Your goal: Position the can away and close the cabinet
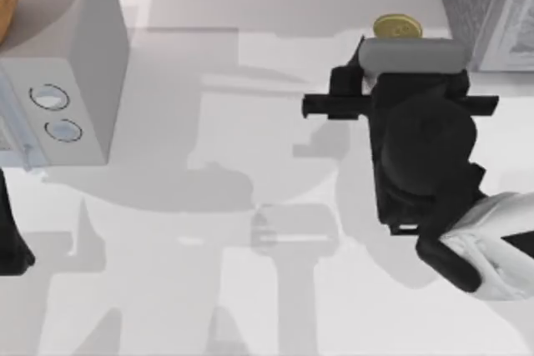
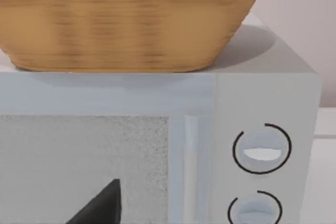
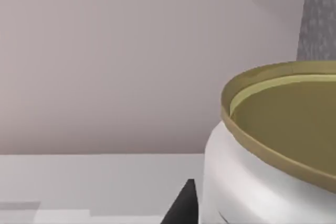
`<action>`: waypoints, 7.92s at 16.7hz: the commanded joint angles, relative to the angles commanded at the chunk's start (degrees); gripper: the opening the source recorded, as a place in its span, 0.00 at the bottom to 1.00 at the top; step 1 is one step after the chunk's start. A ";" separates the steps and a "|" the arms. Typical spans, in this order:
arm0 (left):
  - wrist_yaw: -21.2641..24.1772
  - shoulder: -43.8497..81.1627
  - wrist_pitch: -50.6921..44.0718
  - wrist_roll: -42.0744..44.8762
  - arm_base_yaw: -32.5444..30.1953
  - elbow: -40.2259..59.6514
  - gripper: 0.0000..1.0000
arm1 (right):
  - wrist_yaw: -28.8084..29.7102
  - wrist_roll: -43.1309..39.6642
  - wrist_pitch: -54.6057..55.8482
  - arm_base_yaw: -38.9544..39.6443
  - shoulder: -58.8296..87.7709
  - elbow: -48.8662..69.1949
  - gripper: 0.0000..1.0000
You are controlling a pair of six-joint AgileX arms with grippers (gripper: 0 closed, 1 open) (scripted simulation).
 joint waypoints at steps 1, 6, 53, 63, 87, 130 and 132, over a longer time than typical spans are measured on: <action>0.00 0.00 0.00 0.00 0.00 0.00 1.00 | -0.80 0.02 -1.49 -1.23 -1.85 -1.07 0.00; 0.00 0.00 0.00 0.00 0.00 0.00 1.00 | -7.96 -0.49 -11.74 -7.89 -17.63 -8.19 0.00; 0.00 0.00 0.00 0.00 0.00 0.00 1.00 | -42.75 -1.23 -67.77 -39.25 -80.34 -10.92 0.00; 0.00 0.00 0.00 0.00 0.00 0.00 1.00 | -39.73 -0.61 -74.18 -36.89 -61.03 13.61 0.00; 0.00 0.00 0.00 0.00 0.00 0.00 1.00 | -34.77 -0.29 -84.82 -32.05 -26.95 59.20 0.00; 0.00 0.00 0.00 0.00 0.00 0.00 1.00 | -38.96 -0.29 -99.63 -37.09 16.55 117.59 0.08; 0.00 0.00 0.00 0.00 0.00 0.00 1.00 | -38.96 -0.29 -99.63 -37.09 16.55 117.59 0.23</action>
